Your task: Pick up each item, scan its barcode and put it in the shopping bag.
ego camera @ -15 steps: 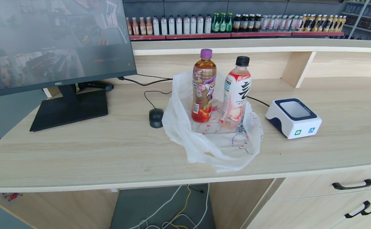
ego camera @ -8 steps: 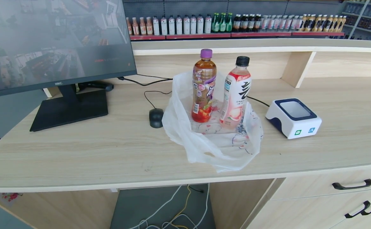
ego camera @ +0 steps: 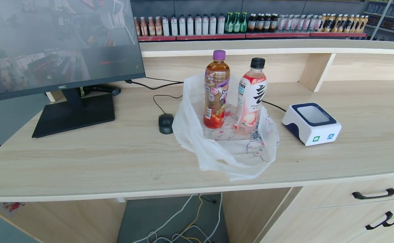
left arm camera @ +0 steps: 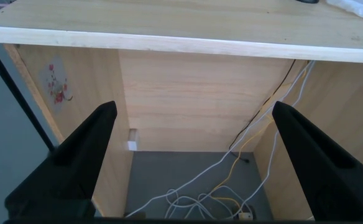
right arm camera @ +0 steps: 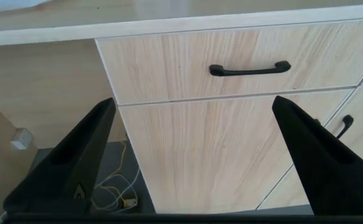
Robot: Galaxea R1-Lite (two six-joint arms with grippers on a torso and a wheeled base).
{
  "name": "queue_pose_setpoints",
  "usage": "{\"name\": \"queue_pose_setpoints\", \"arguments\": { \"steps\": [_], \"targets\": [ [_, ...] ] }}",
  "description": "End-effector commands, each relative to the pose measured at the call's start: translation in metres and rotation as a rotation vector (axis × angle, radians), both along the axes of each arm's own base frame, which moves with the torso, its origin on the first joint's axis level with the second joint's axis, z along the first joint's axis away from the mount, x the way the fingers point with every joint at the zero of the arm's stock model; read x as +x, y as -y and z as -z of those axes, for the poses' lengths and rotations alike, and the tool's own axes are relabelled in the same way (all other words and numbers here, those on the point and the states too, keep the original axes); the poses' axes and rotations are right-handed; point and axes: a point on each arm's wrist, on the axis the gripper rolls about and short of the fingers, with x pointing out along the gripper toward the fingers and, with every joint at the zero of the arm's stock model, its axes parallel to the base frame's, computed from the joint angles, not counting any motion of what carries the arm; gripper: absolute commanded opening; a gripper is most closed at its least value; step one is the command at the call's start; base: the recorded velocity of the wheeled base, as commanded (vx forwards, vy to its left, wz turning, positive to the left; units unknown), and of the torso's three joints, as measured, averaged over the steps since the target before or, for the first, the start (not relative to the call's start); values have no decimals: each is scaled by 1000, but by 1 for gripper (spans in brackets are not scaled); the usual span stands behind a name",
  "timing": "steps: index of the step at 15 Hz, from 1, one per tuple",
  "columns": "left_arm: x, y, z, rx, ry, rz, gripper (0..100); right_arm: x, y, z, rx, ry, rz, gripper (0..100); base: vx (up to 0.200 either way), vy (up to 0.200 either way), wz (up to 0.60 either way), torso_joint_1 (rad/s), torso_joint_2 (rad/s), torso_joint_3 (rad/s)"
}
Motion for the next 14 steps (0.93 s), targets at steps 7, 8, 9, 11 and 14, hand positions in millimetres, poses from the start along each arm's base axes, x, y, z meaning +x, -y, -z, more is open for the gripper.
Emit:
{"name": "queue_pose_setpoints", "arguments": {
  "steps": [7,8,9,11,14],
  "targets": [
    [0,0,0,0,1,-1,100,0,0,0,0,0,0,100,0,-57,0,3,1,-1],
    [0,0,0,0,1,-1,100,0,0,0,0,0,0,100,0,-200,0,-7,2,7],
    [0,0,0,0,1,1,100,0,0,0,-2,0,0,100,0,-200,0,7,-2,2],
    [0,0,0,-3,3,-1,100,0,0,0,1,0,0,100,0,-200,0,14,2,7],
    [0,0,0,-3,1,-1,100,0,0,0,3,0,0,100,0,-200,0,1,-2,2]
  ]
}}
